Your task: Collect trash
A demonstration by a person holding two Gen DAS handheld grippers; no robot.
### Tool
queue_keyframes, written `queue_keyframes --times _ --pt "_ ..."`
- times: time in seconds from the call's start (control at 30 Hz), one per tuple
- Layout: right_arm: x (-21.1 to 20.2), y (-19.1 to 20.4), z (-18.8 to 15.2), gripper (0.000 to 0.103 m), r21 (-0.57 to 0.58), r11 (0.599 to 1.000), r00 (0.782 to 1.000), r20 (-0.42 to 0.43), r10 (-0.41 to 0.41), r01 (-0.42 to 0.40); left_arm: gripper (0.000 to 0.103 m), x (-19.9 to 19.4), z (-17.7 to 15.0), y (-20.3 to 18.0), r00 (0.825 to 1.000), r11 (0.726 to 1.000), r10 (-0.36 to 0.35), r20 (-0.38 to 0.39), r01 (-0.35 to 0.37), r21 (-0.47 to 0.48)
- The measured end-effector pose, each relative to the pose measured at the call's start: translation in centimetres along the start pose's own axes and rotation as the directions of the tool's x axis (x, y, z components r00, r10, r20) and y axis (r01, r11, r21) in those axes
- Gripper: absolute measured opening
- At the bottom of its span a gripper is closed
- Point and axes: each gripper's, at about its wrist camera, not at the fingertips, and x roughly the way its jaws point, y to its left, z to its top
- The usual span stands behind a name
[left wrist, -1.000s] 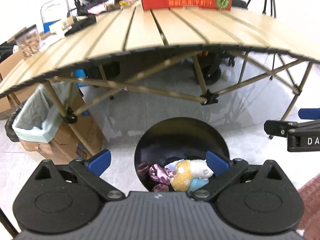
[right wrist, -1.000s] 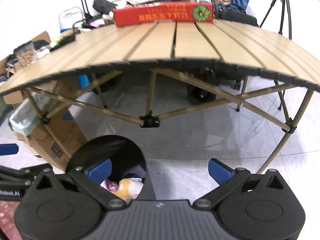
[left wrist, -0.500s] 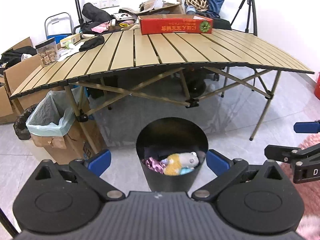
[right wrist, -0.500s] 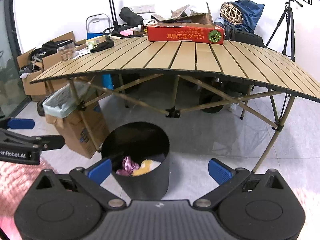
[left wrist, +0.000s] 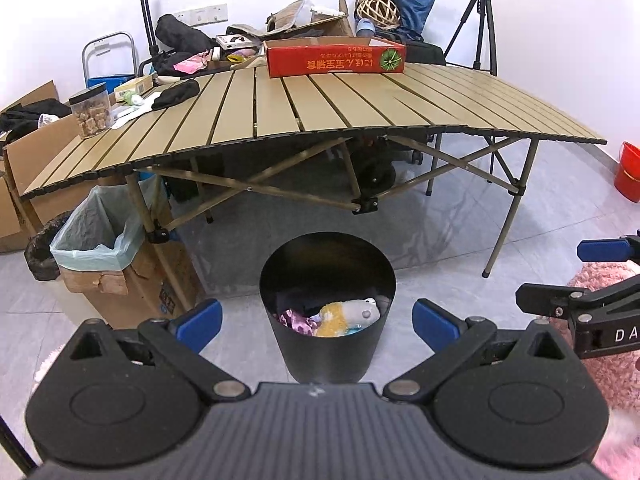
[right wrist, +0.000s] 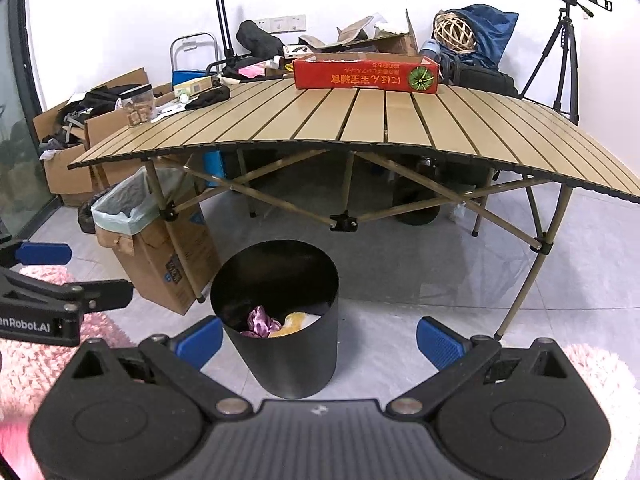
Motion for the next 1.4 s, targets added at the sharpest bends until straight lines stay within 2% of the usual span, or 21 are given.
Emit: queue_keyframes --times 1.4 --pt "-0.38 0.57 -0.05 0.103 -0.009 1.0 1.0 0.006 -0.004 0.004 0.103 -0.33 0.16 0.16 1.0 1.0 0.005 0.009 -0.005 -0.003"
